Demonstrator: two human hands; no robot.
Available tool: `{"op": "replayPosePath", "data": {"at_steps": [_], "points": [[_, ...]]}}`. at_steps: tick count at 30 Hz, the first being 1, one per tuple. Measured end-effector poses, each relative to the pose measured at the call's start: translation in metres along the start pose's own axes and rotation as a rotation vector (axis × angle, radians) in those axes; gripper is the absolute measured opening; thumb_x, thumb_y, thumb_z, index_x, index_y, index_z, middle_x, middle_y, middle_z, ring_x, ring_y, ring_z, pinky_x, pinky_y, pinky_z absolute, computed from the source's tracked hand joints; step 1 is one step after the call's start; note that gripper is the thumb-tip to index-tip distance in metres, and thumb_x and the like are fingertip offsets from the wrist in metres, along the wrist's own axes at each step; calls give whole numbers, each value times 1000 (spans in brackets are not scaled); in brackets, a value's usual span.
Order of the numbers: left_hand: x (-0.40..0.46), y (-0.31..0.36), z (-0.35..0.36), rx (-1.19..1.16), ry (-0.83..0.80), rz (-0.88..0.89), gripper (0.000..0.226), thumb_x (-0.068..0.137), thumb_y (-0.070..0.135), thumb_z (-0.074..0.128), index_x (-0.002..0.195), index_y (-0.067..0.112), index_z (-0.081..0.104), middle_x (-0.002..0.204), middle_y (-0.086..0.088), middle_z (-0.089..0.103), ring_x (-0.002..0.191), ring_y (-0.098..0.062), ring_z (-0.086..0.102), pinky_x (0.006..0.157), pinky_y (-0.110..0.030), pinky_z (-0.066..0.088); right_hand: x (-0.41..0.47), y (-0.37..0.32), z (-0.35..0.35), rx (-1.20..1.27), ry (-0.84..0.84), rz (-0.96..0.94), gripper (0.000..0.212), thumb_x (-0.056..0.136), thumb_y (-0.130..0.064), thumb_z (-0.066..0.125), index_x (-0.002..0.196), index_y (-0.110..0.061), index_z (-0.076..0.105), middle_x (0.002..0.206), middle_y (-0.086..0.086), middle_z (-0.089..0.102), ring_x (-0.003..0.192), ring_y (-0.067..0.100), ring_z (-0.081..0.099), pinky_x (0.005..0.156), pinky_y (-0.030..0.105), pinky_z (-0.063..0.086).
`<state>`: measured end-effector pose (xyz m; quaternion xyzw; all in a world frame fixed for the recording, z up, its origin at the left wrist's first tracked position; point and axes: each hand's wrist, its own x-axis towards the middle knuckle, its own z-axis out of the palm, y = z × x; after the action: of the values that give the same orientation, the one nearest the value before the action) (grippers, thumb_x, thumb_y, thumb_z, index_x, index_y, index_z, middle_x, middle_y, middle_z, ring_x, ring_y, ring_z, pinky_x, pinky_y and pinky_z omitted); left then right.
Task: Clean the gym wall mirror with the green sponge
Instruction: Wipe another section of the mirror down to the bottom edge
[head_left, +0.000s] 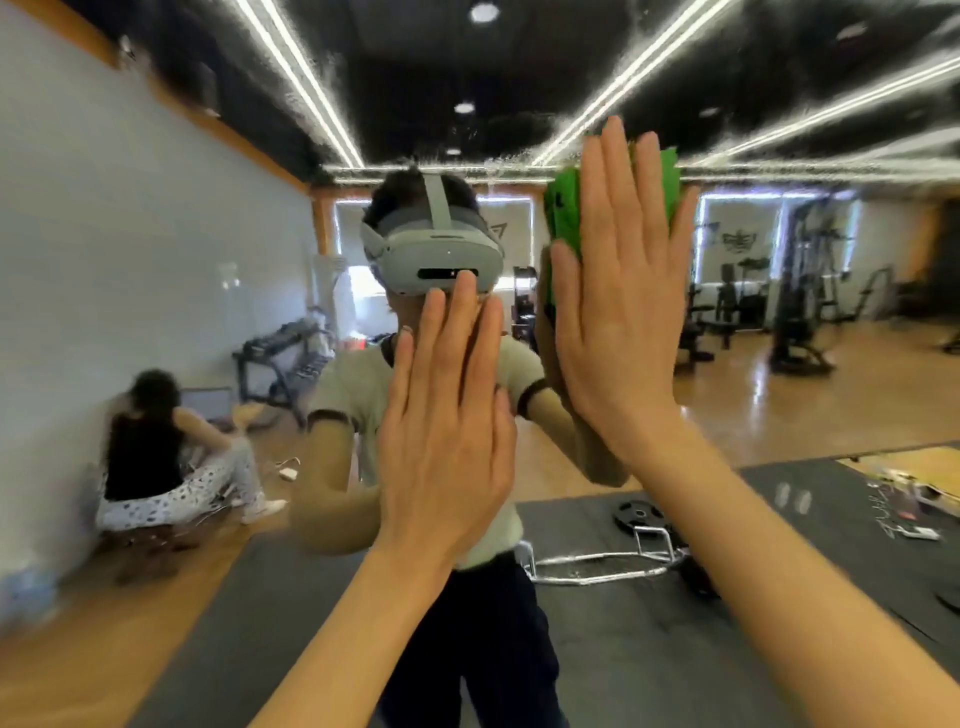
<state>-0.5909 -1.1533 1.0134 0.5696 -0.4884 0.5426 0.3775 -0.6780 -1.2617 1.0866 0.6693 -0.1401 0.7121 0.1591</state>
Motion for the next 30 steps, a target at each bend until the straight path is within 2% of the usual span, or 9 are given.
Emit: {"op": "replayPosePath", "data": {"at_steps": [6, 9, 12, 14, 17, 20, 22, 27, 30], "points": [[-1, -1, 3, 39, -4, 13, 60, 100, 18, 41, 157, 2, 30, 165, -11, 16, 155, -25, 11, 127, -38, 3, -172, 8, -36, -78, -275, -162, 56, 112, -31, 23, 161, -14, 4, 170, 2, -1, 156, 22, 1, 126, 45, 0], [0, 0, 3, 60, -2, 7, 60, 100, 18, 41, 156, 3, 30, 165, -11, 16, 155, -24, 11, 127, -37, 3, -102, 15, -25, -74, -214, -188, 54, 111, -30, 24, 159, -8, 15, 167, 11, 14, 155, 24, 3, 126, 42, -4], [0, 0, 3, 69, 2, 0, 58, 100, 19, 41, 155, 2, 33, 164, -14, 20, 154, -27, 14, 127, -37, 4, 6, 19, -9, -3, -47, -47, 51, 109, -24, 31, 154, 0, 30, 161, 22, 29, 151, 36, 19, 124, 43, -2], [0, 0, 3, 84, 5, -2, 59, 100, 19, 41, 156, 2, 33, 164, -14, 21, 154, -28, 15, 127, -36, 4, 27, 21, -3, -7, 14, -7, 51, 108, -22, 32, 153, 2, 31, 160, 23, 30, 150, 39, 23, 124, 48, 3], [0, 0, 4, 97, 11, 6, 59, 100, 19, 42, 156, 2, 32, 164, -14, 22, 154, -27, 15, 127, -35, 3, -45, 17, -12, 12, -43, 34, 52, 109, -24, 30, 156, -2, 25, 163, 20, 23, 153, 33, 14, 125, 49, 1], [-1, 0, 4, 108, 8, 11, 59, 101, 20, 42, 156, 3, 30, 165, -12, 19, 155, -24, 12, 128, -36, 4, -157, 16, -34, -33, -206, -45, 54, 111, -27, 25, 159, -8, 12, 169, 7, 5, 156, 24, 3, 126, 47, -1], [-1, -1, 5, 121, 8, 10, 60, 101, 20, 43, 157, 3, 30, 165, -13, 21, 155, -24, 11, 128, -37, 6, -176, 21, -40, -60, -258, -109, 54, 111, -30, 23, 161, -12, 9, 170, 1, 0, 156, 22, 2, 126, 45, -2], [-1, 1, 5, 120, 13, 9, 60, 100, 20, 43, 156, 4, 30, 165, -14, 22, 155, -22, 10, 128, -37, 6, -28, 11, -12, -7, -99, -32, 55, 110, -32, 29, 158, -7, 18, 164, 19, 22, 153, 31, 11, 125, 44, -3], [-2, -1, 6, 115, 18, 8, 60, 100, 20, 43, 156, 5, 28, 165, -13, 21, 155, -21, 8, 127, -38, 7, 14, 6, -2, 8, -31, 33, 54, 110, -28, 28, 157, -2, 22, 164, 20, 23, 153, 35, 16, 124, 45, 0]]}}
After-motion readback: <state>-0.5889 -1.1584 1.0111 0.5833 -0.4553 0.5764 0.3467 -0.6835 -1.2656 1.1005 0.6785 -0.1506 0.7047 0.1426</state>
